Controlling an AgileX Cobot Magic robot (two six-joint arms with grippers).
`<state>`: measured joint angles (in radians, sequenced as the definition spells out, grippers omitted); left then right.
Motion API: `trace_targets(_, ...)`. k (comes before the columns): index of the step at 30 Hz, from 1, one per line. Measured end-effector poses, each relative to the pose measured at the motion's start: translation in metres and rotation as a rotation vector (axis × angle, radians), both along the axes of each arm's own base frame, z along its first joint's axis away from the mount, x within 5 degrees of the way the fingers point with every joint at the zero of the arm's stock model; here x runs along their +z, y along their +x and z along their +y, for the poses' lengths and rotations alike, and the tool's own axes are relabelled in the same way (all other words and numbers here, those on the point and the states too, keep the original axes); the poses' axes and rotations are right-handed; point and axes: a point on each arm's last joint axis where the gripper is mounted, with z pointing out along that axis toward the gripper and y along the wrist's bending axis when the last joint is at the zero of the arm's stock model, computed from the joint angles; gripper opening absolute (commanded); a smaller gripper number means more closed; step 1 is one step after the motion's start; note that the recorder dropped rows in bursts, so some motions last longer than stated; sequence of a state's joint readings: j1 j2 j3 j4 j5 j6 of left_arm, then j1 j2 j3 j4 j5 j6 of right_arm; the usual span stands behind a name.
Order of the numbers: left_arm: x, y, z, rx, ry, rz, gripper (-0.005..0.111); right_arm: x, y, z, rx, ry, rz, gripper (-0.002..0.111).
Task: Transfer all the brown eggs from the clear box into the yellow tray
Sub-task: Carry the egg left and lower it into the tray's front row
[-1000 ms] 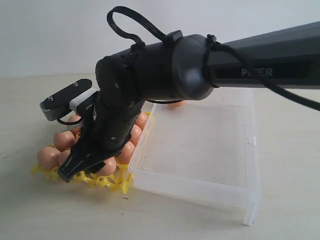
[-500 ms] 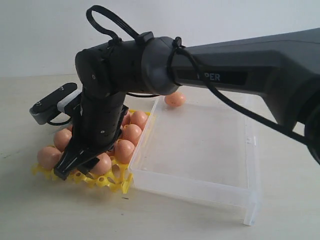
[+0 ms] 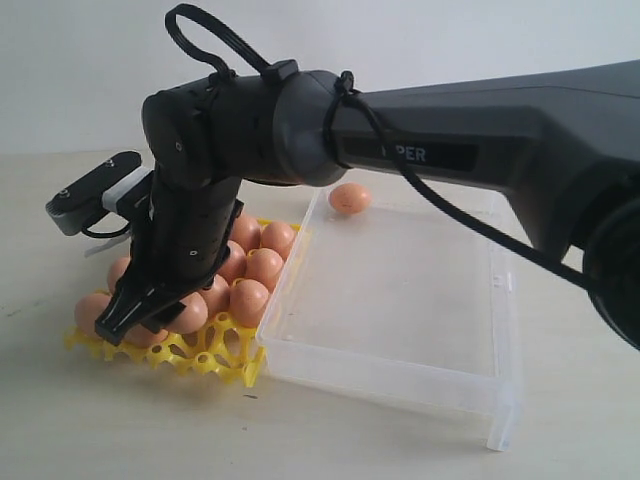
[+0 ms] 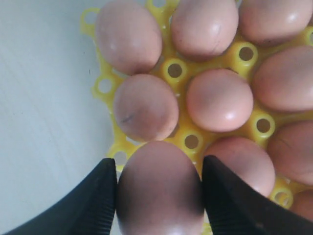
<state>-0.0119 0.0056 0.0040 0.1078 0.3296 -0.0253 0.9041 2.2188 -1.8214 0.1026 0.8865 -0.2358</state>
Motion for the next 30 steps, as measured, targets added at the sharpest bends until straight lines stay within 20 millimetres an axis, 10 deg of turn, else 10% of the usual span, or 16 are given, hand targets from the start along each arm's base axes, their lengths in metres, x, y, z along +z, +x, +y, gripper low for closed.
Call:
trace_targets(11, 0.0, 0.0, 0.0, 0.0, 0.0, 0.0, 0.0, 0.0007, -0.0004, 0.0021, -0.009, 0.026, 0.008, 0.001)
trace_targets(19, 0.0, 0.0, 0.0, 0.0, 0.0, 0.0, 0.0, 0.0007, -0.0005, 0.0022, -0.011, 0.028, 0.01, 0.047)
trace_targets(30, 0.0, 0.0, 0.0, 0.0, 0.0, 0.0, 0.0, 0.001, 0.0, 0.0027, -0.012, 0.034, 0.005, 0.057)
